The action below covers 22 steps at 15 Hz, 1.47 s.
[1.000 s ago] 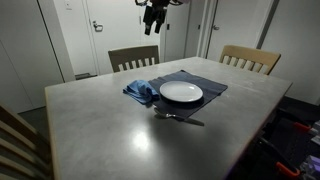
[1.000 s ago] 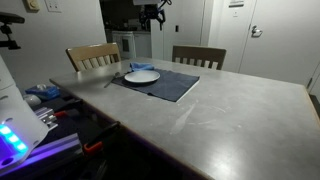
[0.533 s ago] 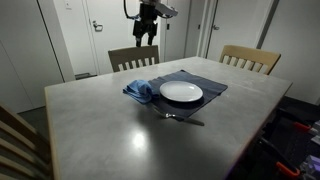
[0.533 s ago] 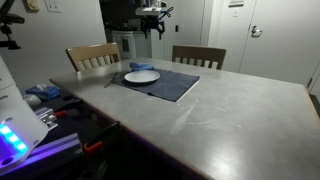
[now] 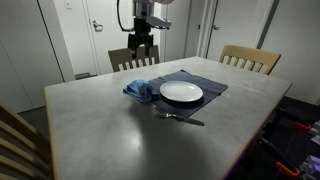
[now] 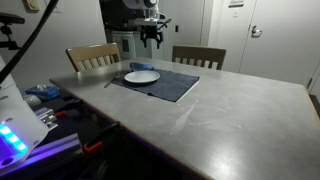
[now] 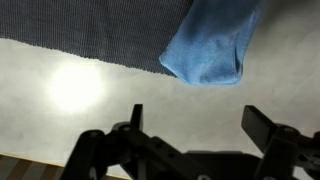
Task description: Use the blue towel to wipe the white plate
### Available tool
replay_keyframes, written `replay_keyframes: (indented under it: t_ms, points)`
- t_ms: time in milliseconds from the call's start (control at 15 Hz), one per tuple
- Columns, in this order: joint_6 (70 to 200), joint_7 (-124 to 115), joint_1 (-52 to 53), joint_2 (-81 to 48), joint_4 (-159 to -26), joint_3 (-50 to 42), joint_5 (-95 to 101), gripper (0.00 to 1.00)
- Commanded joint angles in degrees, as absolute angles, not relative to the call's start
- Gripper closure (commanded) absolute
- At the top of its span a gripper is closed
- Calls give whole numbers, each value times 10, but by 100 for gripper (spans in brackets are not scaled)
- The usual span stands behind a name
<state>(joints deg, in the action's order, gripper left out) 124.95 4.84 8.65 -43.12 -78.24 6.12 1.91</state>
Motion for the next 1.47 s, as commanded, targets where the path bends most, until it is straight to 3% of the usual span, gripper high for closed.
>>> replay_keyframes:
  t_ms: [0,1400]
  points:
    - [1248,48,88,-432,-780,61,19,0]
    - [1241,-56,131,-491,-817,54,20,0]
